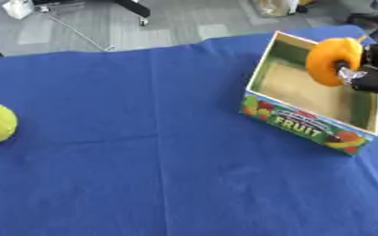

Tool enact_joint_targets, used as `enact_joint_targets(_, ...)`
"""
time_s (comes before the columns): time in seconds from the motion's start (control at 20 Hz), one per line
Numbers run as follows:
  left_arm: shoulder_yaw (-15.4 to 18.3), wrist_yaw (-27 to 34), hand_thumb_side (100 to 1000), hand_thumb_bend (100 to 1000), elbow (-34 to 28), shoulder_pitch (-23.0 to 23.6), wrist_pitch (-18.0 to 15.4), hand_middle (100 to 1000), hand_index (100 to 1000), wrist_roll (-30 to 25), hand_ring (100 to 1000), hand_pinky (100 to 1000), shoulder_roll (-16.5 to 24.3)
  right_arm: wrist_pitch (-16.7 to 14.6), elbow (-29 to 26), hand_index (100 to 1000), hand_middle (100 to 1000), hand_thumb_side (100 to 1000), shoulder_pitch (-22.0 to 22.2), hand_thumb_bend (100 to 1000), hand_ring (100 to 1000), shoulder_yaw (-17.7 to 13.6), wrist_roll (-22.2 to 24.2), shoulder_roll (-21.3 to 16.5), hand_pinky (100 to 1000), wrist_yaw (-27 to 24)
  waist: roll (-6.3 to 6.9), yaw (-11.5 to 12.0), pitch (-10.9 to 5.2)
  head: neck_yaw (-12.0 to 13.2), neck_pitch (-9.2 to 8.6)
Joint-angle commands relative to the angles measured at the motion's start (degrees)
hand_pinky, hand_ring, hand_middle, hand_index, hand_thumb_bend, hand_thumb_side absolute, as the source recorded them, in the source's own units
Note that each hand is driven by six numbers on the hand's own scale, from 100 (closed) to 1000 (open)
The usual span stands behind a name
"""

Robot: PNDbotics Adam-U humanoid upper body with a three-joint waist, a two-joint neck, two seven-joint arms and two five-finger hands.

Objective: Pick up the objects with one hand, pass them to the other hand, and then place them into the box on the other side of the table.

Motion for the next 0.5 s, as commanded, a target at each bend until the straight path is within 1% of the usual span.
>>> enact_joint_targets(0.05,1.0,0.0,633,585,-1.1,-0.6,0.1,671,685,0.4,763,725,1.9,0.9,0.8,556,525,100,-0.8,100,780,-0.7,-0.7,-1.4,599,2.8,0.44,0.2,-0.02,-0.6,-1.06)
enact_joint_targets(0.15,1.0,0.0,631,587,-1.2,-0.7,0.1,671,685,0.5,763,725,1.8,1.7,1.2,583,550,100,-0.9,143,792,-0.6,-1.1,-1.3,605,4.6,0.38,0.3,0.06,-0.6,-1.19)
enact_joint_targets(0.2,1.0,0.0,630,587,-1.2,-0.7,0.1,671,685,0.5,763,726,1.8,2.0,1.4,622,589,100,-0.9,186,812,-0.6,-1.2,-1.2,612,5.5,0.36,0.3,0.09,-0.6,-1.22)
enact_joint_targets(0.25,1.1,-0.1,631,587,-1.2,-0.7,0.1,671,685,0.5,763,726,1.8,2.4,1.5,685,657,100,-1.0,258,849,-0.6,-1.2,-1.2,625,6.4,0.33,0.3,0.11,-0.6,-1.21)
enact_joint_targets(0.3,1.1,-0.1,631,587,-1.2,-0.7,0.1,671,685,0.5,763,726,1.8,2.8,1.5,770,750,100,-0.9,347,901,-0.5,-0.7,-1.2,645,7.6,0.31,0.3,0.12,-0.6,-1.16)
enact_joint_targets(0.35,1.1,-0.1,631,587,-1.2,-0.7,0.1,672,685,0.5,763,726,1.8,3.1,1.4,839,805,100,-0.9,371,941,-0.4,0.2,-1.2,661,8.9,0.30,0.3,0.12,-0.6,-1.10)
enact_joint_targets(0.4,1.1,-0.2,631,588,-1.2,-0.7,0.1,672,686,0.5,764,726,1.8,3.2,1.2,924,884,100,-1.0,415,996,-0.5,1.2,-1.2,685,10.3,0.29,0.3,0.12,-0.6,-1.05)
enact_joint_targets(0.45,1.1,-0.2,630,588,-1.2,-0.7,0.1,672,686,0.6,764,726,1.8,3.1,1.0,965,920,100,-1.0,438,1000,-0.5,2.1,-1.2,702,11.7,0.29,0.2,0.10,-0.6,-1.00)
enact_joint_targets(0.5,1.2,-0.2,630,588,-1.2,-0.7,0.1,672,686,0.6,764,726,1.8,3.0,0.9,982,936,100,-1.0,447,1000,-0.6,3.0,-1.2,710,13.0,0.28,0.2,0.08,-0.5,-0.96)
